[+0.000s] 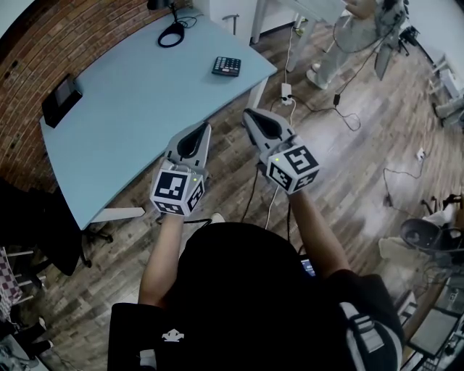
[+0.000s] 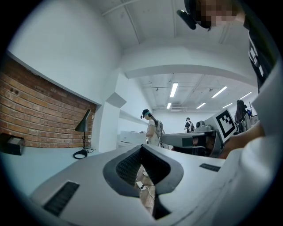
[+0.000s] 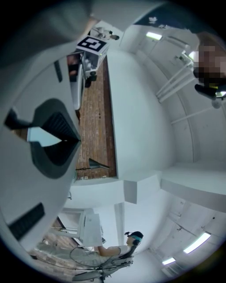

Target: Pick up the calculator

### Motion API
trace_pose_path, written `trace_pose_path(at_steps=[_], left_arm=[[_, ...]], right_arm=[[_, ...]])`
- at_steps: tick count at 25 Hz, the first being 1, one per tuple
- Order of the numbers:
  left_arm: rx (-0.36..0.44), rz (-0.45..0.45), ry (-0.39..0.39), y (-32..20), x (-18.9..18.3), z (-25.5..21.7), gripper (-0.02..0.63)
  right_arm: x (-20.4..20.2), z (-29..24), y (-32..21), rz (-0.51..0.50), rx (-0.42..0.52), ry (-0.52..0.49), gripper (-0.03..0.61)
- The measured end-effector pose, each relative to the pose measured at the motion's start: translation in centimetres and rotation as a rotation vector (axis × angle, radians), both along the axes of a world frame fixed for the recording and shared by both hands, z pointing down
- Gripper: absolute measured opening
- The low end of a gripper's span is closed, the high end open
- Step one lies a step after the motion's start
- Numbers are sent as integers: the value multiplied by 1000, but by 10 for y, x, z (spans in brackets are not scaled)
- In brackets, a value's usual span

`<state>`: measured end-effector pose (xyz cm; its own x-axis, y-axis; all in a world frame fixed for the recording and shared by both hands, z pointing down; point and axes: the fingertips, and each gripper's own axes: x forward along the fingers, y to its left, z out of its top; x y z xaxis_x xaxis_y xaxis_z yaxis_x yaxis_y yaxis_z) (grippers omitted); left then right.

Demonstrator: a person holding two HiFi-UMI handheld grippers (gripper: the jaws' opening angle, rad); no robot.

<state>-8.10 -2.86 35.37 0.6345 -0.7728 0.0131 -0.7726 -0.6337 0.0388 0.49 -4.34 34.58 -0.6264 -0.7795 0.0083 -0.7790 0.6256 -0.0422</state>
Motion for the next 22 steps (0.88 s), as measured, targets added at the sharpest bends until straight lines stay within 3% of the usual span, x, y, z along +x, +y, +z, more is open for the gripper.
trace_pose_path(at_steps=[8,22], left_arm=[[-6,28,12,-25,-23,3,8],[-26,63,47,-30,-30,12,8]], right_arm=[[-21,1,-23,40,2,3,5],[-18,7,-22,100,-12,32,5]])
